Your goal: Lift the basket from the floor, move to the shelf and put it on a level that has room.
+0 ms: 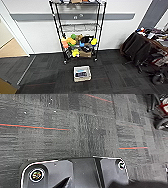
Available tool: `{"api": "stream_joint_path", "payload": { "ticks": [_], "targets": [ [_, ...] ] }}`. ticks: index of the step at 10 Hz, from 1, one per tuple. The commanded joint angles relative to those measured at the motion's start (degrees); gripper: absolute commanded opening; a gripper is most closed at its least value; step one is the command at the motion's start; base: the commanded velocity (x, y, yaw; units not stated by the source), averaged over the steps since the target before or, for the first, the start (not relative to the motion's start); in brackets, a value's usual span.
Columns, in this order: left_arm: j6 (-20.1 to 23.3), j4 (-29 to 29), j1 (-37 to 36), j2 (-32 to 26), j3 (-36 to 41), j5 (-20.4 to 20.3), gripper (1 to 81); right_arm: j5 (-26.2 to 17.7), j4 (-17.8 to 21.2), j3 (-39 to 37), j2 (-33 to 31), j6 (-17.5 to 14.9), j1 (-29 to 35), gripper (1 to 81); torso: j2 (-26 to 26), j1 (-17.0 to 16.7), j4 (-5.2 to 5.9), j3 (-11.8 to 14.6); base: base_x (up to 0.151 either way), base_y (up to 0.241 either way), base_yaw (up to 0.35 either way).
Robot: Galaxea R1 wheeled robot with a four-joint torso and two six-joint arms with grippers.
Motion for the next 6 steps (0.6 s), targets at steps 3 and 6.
{"api": "stream_joint_path", "payload": {
  "ticks": [3, 6],
  "targets": [
    [0.0, -0.02, -2.59, -1.26, 0.94, 2.5, 81.1, -2.81, 0.23, 0.99, -1.6, 0.03, 2.77, 81.1, -0.03, -0.04, 0.0, 0.0, 0.167, 0.0, 0.0],
    [0.0, -0.02, -2.59, -1.26, 0.94, 2.5, 81.1, -2.81, 0.15, 0.99, -1.6, 0.03, 2.77, 81.1, -0.03, -0.04, 0.0, 0.0, 0.167, 0.0, 0.0]
  ]
}}
